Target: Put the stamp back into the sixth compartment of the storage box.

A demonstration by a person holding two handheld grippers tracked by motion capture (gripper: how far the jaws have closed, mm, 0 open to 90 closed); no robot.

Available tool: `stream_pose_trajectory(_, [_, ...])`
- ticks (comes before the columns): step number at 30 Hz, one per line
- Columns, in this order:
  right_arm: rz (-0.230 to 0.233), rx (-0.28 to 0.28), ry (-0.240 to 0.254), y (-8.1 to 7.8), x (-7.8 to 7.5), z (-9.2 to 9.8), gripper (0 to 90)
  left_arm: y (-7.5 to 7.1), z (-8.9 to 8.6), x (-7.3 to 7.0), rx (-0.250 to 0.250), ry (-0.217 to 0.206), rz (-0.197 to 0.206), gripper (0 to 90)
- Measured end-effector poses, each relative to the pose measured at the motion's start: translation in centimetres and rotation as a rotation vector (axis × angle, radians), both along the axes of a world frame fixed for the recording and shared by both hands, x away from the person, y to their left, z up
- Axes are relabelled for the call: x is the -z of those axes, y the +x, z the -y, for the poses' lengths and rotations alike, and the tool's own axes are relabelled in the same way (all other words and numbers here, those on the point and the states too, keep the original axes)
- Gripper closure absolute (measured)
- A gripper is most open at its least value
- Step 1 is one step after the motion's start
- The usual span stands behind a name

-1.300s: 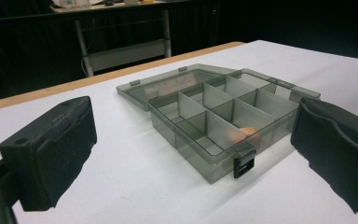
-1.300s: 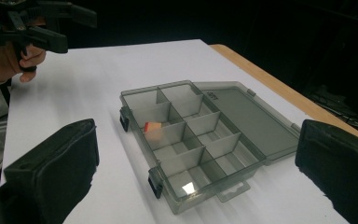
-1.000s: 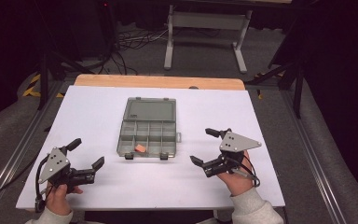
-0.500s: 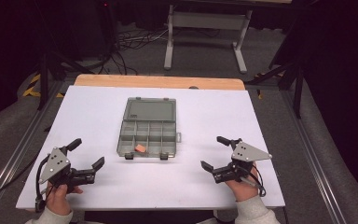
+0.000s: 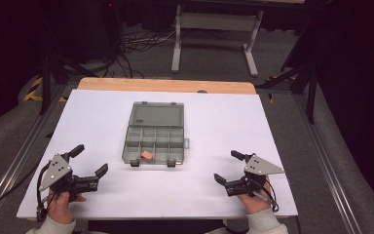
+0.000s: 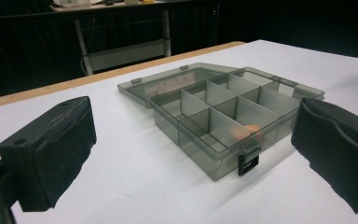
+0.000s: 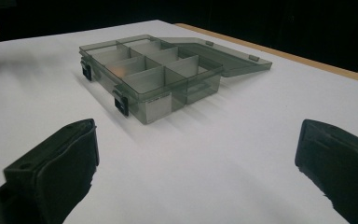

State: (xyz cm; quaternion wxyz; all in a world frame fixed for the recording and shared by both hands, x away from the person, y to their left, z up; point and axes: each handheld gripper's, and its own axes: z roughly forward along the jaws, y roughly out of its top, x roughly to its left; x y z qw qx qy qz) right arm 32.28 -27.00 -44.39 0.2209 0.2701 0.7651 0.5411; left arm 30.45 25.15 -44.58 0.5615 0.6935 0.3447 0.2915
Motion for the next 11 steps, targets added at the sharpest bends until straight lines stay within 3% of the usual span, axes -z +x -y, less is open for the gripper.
stream_pose_trajectory(11, [0.019,0.007,-0.001,-0.03,-0.22,0.07,0.2,0.02,0.19,0.12,-0.003,-0.003,0.000,0.5])
